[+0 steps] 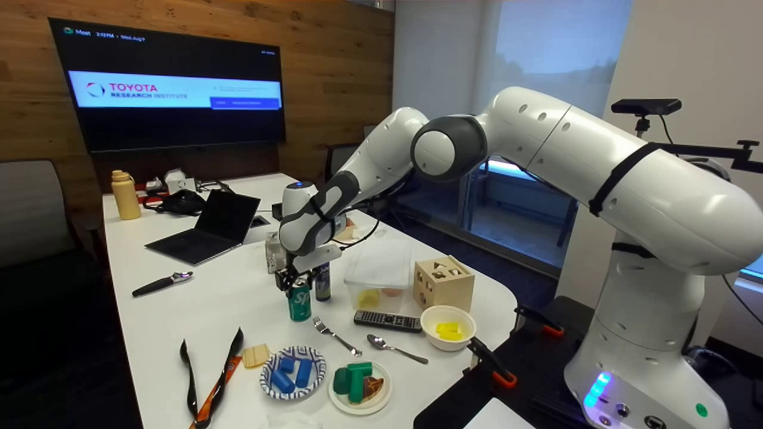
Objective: Move the green can forwards.
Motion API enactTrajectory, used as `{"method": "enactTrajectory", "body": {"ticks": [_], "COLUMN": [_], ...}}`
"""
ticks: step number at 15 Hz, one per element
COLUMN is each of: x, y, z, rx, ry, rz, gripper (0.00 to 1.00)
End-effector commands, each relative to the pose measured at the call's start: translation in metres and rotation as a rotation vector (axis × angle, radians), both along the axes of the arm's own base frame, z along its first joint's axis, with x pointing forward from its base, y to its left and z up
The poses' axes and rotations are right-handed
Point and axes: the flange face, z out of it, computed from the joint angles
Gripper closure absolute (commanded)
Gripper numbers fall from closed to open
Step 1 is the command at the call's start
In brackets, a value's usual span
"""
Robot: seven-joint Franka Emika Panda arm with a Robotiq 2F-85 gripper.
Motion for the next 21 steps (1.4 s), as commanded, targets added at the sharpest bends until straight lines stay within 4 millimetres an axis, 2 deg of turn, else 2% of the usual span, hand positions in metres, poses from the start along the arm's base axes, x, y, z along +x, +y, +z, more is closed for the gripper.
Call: {"method": "enactTrajectory", "body": {"ticks": [1,3,9,12,17,21], "x": [-0.014,-0.033,-0.076,-0.11,-0.172,-0.231], "y": [-0.004,-0.011,-0.009,-0.006,-0.004,-0.008], "z": [0.018,0.032,0.073,0.086,0.097,0.101], "rx": [-0.011,-0.02,-0.022,-0.013,-0.003,0.021], "ry": [0.073,0.096,0.115,0.145,0.119,0.082], "rz": [-0.019,-0.014,0.011,0.028,0.03,0.015], "gripper": [0.53,0.53,0.53,0.53,0.53,0.53]}}
